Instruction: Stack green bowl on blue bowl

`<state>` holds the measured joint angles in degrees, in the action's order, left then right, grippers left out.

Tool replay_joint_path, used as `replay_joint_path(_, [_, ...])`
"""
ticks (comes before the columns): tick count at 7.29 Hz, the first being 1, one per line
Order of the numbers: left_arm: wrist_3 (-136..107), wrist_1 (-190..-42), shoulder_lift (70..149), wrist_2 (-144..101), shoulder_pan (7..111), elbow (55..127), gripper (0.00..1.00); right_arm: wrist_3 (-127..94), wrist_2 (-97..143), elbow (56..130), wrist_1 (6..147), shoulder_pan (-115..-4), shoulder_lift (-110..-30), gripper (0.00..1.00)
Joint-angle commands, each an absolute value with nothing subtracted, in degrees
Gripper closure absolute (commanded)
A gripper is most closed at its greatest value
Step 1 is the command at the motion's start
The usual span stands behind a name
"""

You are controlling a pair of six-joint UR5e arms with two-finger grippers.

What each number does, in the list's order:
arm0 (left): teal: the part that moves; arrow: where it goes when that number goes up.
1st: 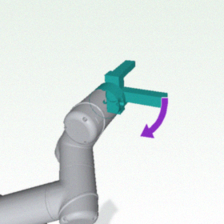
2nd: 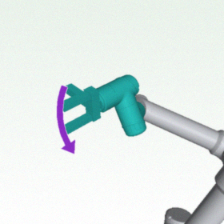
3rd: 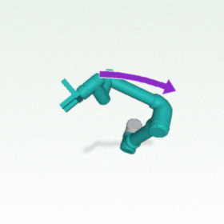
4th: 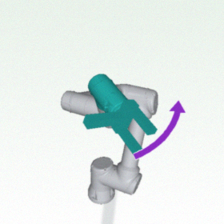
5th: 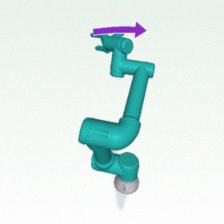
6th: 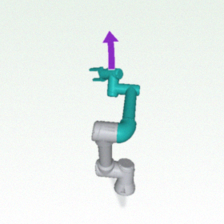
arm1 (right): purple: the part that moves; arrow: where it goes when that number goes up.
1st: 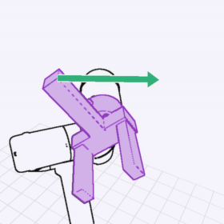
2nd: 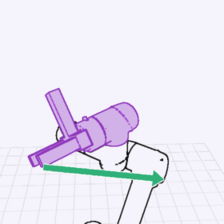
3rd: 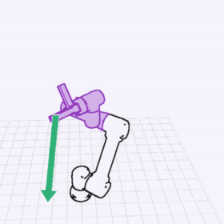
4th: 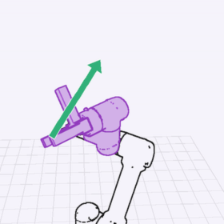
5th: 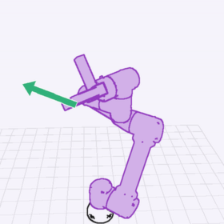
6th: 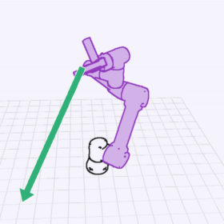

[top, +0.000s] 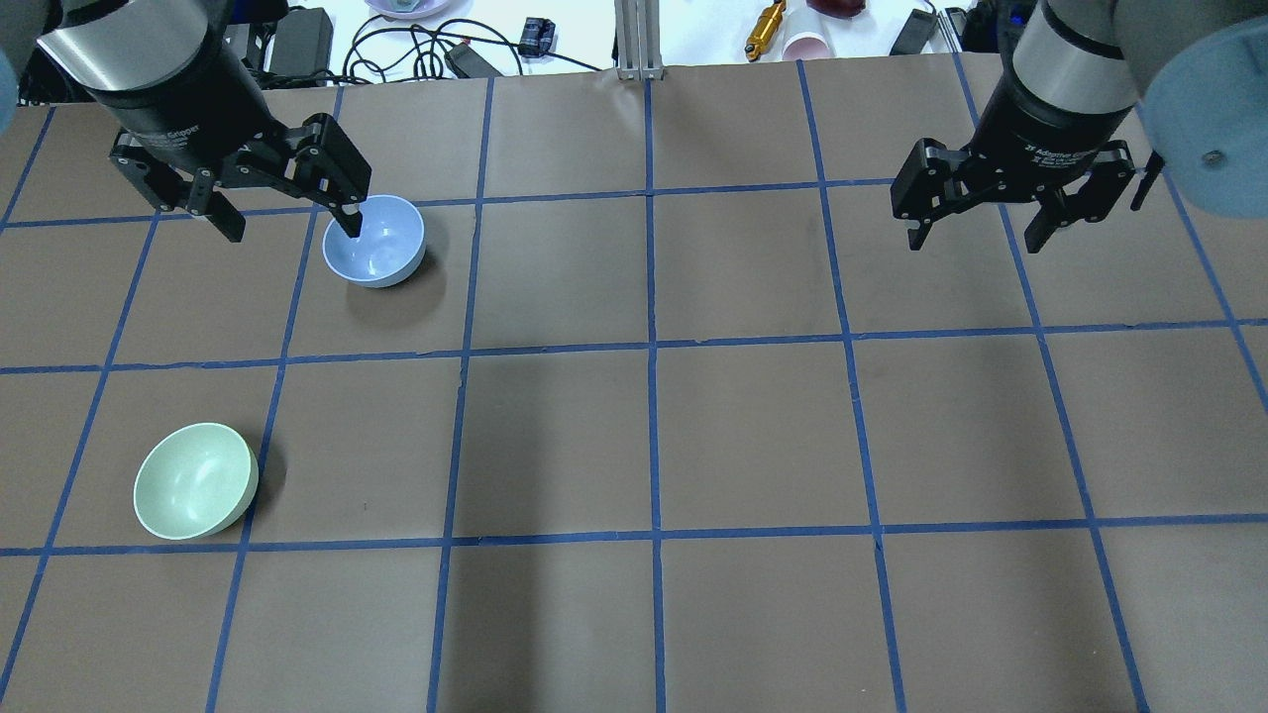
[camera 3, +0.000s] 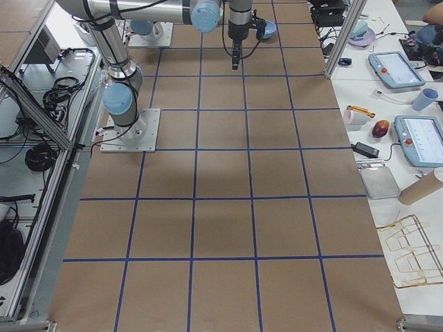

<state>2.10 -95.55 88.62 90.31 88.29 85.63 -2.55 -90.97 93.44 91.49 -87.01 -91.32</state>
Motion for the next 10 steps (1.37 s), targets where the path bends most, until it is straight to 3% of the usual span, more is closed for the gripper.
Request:
replay_joint_path(1, [2.1,-95.5,88.6,90.3,88.3,85.7,0.00,-2.5,-91.0,93.4,91.5,-87.0,-91.3,0.00])
replay_joint_path(10, [4.7,-95.9,88.5,90.9,87.3,86.1,0.00,-2.5,-91.0,93.5,91.5,-87.0,-91.3,0.00])
